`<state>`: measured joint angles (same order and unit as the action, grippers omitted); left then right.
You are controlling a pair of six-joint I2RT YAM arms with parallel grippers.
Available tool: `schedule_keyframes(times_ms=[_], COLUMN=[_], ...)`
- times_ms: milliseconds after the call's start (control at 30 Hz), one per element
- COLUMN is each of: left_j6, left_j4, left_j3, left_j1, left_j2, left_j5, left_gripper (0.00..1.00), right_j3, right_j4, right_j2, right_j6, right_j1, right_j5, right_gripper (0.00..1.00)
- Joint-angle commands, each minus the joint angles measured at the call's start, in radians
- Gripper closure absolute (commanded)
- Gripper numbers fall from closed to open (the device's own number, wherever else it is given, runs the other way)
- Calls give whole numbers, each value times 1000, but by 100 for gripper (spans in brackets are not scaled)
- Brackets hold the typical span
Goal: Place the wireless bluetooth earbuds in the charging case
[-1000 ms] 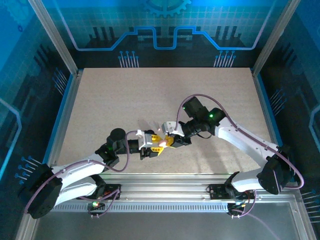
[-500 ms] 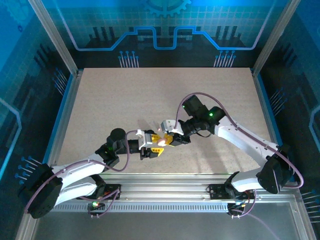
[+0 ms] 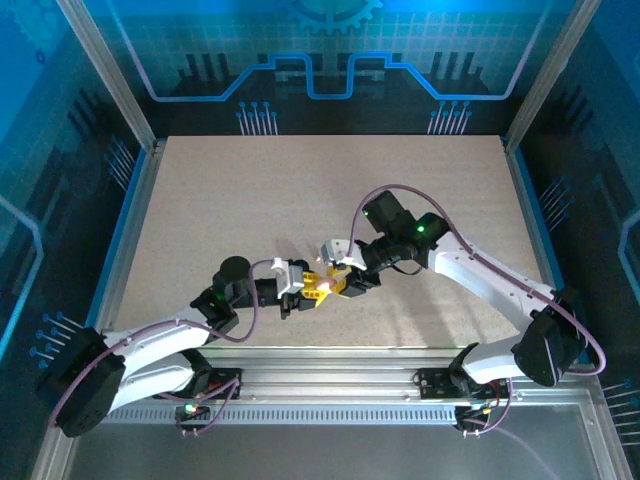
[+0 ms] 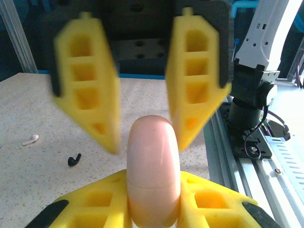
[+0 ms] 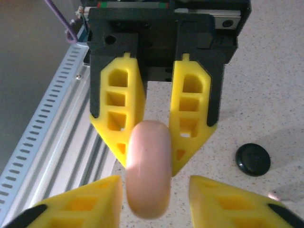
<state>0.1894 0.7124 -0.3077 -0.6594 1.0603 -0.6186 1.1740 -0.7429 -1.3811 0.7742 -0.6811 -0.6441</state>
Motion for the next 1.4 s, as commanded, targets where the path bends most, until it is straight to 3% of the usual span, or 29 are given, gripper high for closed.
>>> schedule_keyframes(times_ms=[0, 300, 600, 1367], left_j6=[8, 15, 15, 20], left_j4=[20, 1, -7, -11], left_j3=[-34, -27, -24, -13], left_j1=[-6, -6, -6, -6], left_j2=[0, -26, -35, -59], left_j5=[-33, -26, -26, 6], left_gripper=[78, 78, 78, 78], right_j3=[4, 10, 11, 9], right_j4=[47, 60, 105, 167], right_j2=[13, 4, 9, 74], right_j6=[-40, -52, -85, -165], right_j1=[-5, -8, -6, 69], right_j5=[-33, -5, 48, 128], right_gripper=[48, 46, 49, 49])
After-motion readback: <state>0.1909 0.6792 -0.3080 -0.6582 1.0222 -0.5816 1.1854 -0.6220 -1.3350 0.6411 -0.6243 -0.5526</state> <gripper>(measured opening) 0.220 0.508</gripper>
